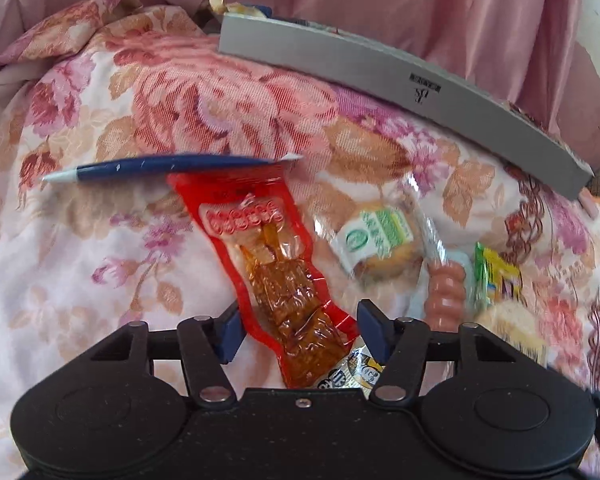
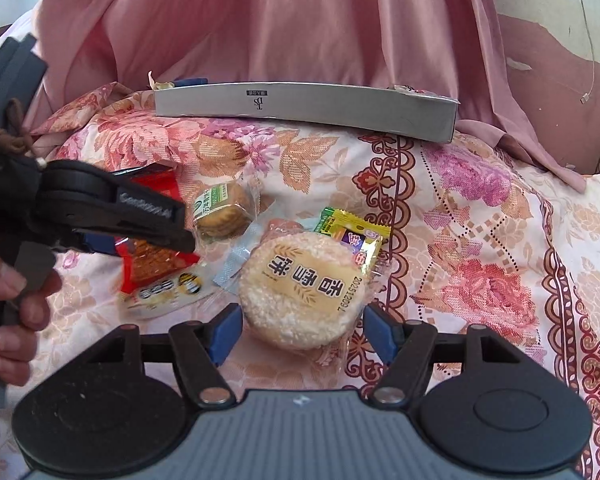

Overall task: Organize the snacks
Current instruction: 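Close the right gripper on the rice cracker while the left gripper lowers onto the red packet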

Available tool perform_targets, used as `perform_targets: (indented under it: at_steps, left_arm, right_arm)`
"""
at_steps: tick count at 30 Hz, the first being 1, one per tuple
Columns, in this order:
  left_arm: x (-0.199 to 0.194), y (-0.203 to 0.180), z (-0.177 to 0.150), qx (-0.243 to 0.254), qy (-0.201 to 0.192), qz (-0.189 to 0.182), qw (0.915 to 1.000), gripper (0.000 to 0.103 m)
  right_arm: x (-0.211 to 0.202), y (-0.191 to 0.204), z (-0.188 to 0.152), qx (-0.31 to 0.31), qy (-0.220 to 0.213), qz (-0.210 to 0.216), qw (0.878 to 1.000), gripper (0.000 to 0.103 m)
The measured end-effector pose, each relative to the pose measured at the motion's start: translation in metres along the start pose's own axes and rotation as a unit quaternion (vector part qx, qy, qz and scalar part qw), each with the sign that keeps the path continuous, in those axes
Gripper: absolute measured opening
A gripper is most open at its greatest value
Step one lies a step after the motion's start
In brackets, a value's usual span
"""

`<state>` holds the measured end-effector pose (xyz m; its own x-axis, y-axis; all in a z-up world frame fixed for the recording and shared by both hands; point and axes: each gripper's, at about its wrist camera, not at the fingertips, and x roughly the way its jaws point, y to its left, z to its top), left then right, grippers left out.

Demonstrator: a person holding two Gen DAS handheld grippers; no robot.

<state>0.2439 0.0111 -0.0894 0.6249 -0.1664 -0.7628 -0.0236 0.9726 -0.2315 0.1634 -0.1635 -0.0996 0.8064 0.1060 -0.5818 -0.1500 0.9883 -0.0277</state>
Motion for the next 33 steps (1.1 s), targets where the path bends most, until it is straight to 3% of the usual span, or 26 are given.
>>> perform_targets:
  at_steps: [6, 9, 10, 14, 16, 18, 20, 22, 33]
  left_arm:
    - [-0.014, 0.020, -0.001, -0.028, 0.024, -0.019, 0.9991, 0.064]
    - [-0.008, 0.012, 0.000, -0.029, 0.019, -0.004, 0.9994, 0.074]
    - [-0.004, 0.005, 0.001, -0.021, 0.018, 0.006, 0.9996, 0.078]
    - [0.014, -0.025, -0.002, 0.061, 0.027, 0.066, 0.9956, 0.084]
    - [0.017, -0.031, -0.003, 0.083, 0.024, 0.079, 0.9931, 0.085]
    - [0.015, -0.026, -0.001, 0.069, 0.025, 0.071, 0.9947, 0.081]
    - [0.012, -0.019, 0.000, 0.061, 0.026, 0.069, 0.9954, 0.068]
    - [0.008, -0.012, 0.001, 0.059, 0.028, 0.059, 0.9961, 0.065]
    - [-0.011, 0.010, -0.003, 0.030, 0.041, 0.054, 0.9973, 0.059]
  right_arm:
    - [-0.002, 0.006, -0.001, -0.018, 0.002, 0.012, 1.000, 0.076]
    - [-0.001, 0.011, -0.002, -0.033, 0.000, 0.010, 0.999, 0.084]
    - [-0.001, 0.012, -0.001, -0.037, -0.001, 0.008, 0.999, 0.085]
    - [0.004, 0.018, -0.001, -0.064, 0.000, -0.002, 0.998, 0.092]
    - [0.008, 0.020, 0.000, -0.073, 0.001, -0.005, 0.997, 0.094]
    - [0.011, 0.021, 0.002, -0.079, 0.000, -0.005, 0.997, 0.096]
    - [0.013, 0.024, 0.002, -0.087, -0.005, -0.007, 0.996, 0.096]
    - [0.016, 0.026, 0.004, -0.100, -0.010, -0.012, 0.995, 0.096]
    - [0.016, 0.024, 0.010, -0.103, -0.023, -0.005, 0.994, 0.095]
